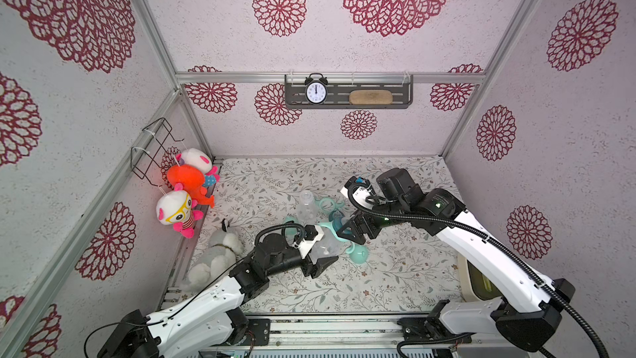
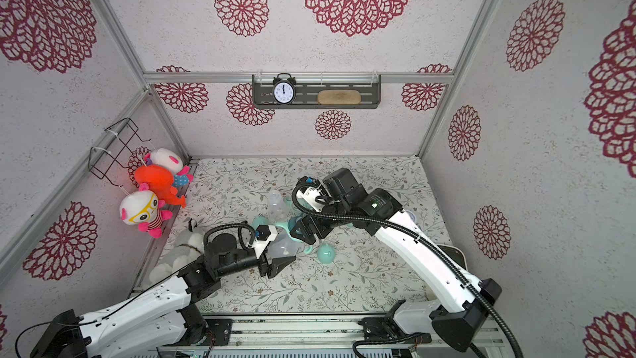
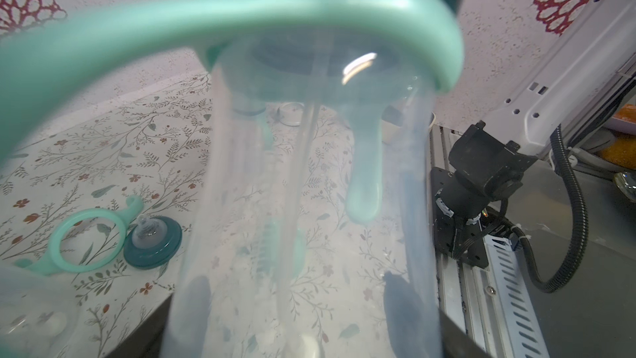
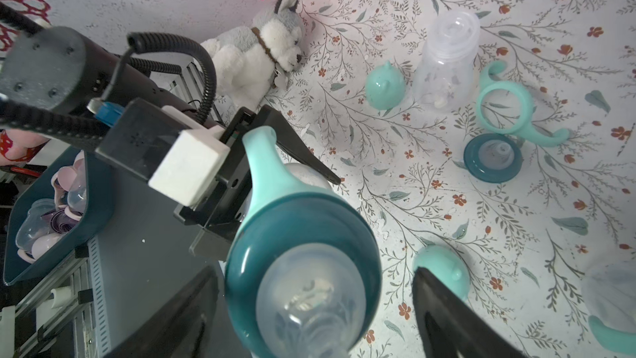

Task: Assemble the baby bottles
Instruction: Screw the nipple onto the baby bottle.

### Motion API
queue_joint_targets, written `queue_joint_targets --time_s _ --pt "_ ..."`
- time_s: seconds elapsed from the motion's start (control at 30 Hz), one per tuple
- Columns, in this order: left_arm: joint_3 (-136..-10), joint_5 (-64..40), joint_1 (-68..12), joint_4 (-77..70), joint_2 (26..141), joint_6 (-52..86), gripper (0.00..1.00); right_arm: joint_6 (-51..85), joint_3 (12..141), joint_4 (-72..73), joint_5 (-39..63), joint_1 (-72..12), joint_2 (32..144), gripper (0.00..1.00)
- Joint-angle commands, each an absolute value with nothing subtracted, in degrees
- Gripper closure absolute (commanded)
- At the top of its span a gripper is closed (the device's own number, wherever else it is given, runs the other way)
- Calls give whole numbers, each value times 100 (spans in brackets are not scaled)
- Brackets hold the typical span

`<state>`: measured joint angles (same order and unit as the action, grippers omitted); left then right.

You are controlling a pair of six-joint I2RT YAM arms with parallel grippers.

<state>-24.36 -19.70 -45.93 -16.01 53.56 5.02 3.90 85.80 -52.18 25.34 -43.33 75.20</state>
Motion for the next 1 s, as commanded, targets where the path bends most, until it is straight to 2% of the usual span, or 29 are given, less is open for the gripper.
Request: queue_joint_targets --time_s 0.0,0.5,0.8,0.97 --pt "-2567 -2065 -4518 -1696 5256 507 100 316 8592 -5060 2650 -4342 7286 11" --pt "-2652 -2013 -4518 -1602 5256 514 100 352 8354 -4757 2852 -4330 7291 19" --pt "-2634 -1986 -4518 -1581 5164 545 100 387 8271 -4720 2874 -4333 7287 25" --pt "-2638 -1969 -4518 -1571 5126 558 100 451 8232 -4632 2929 -4329 7267 33"
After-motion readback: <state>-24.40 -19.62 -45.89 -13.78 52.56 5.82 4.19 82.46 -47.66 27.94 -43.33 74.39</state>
